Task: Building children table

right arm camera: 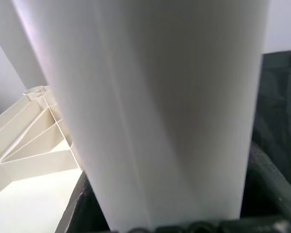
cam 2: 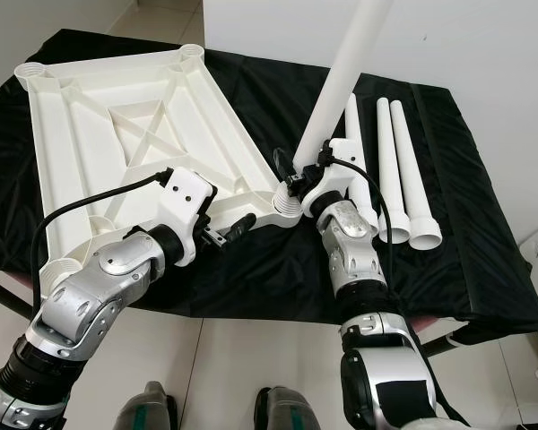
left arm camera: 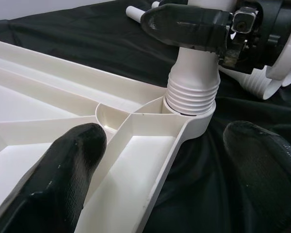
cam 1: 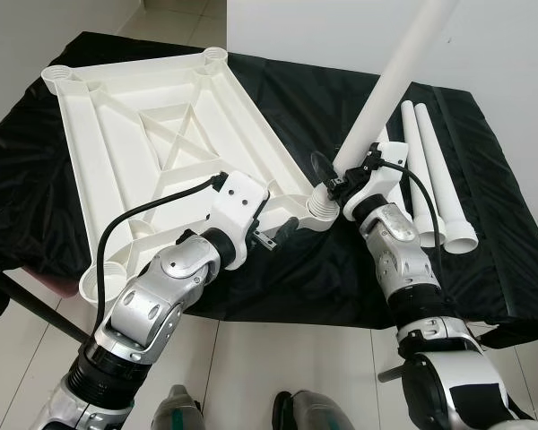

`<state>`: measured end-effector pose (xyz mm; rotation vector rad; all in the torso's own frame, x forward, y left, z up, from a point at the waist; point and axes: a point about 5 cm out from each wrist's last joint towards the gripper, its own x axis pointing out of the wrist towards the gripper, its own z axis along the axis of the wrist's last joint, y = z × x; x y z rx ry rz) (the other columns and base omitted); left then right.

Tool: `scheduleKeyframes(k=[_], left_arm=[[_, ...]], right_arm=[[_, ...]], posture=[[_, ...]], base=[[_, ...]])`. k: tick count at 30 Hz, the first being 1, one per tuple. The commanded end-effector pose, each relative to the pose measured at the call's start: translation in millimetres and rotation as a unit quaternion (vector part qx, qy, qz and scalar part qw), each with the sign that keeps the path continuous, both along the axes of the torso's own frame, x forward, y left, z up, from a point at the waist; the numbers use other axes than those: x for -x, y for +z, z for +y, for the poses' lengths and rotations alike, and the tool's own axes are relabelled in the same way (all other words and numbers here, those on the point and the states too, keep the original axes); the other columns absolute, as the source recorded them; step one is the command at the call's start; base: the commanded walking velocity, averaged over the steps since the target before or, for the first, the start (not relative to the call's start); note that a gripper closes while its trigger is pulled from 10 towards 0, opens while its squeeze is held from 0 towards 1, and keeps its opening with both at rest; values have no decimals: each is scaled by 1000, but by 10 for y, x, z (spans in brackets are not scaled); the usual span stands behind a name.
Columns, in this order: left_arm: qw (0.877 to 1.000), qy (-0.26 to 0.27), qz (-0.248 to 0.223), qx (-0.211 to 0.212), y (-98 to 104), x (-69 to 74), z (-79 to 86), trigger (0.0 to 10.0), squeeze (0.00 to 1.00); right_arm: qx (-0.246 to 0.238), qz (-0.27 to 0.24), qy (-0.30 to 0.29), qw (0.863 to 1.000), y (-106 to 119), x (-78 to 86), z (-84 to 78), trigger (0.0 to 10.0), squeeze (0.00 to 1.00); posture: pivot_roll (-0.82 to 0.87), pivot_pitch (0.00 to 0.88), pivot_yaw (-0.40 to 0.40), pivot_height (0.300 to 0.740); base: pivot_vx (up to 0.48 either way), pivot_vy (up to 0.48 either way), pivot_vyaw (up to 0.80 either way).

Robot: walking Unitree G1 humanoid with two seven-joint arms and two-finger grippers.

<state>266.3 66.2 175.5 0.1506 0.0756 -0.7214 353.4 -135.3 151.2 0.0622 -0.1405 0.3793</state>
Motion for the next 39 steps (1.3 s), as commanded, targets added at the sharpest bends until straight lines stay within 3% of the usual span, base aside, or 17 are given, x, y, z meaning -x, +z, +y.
scheduleKeyframes(k=[1, 6, 21, 39], left_arm=[[999, -42, 9, 0, -8, 63, -51, 10000, 0], [999, -42, 9, 1, -4, 65, -53, 10000, 0], [999, -42, 8, 2, 8, 63, -45, 10000, 0], [999, -45, 8, 3, 17, 77, -49, 10000, 0]], right_arm=[[28, 96, -20, 995, -477, 134, -31, 10000, 0], [23, 83, -77, 993, -469, 146, 45, 10000, 0], [10, 76, -137, 988, -425, 131, 132, 10000, 0], [-30, 69, -297, 952, -342, 89, 58, 10000, 0]], posture=[[48, 72, -44, 740], [48, 73, -44, 740], [52, 71, -45, 740], [61, 68, -41, 740]], base=[[0, 0, 0], [0, 0, 0], [0, 0, 0], [0, 0, 0]])
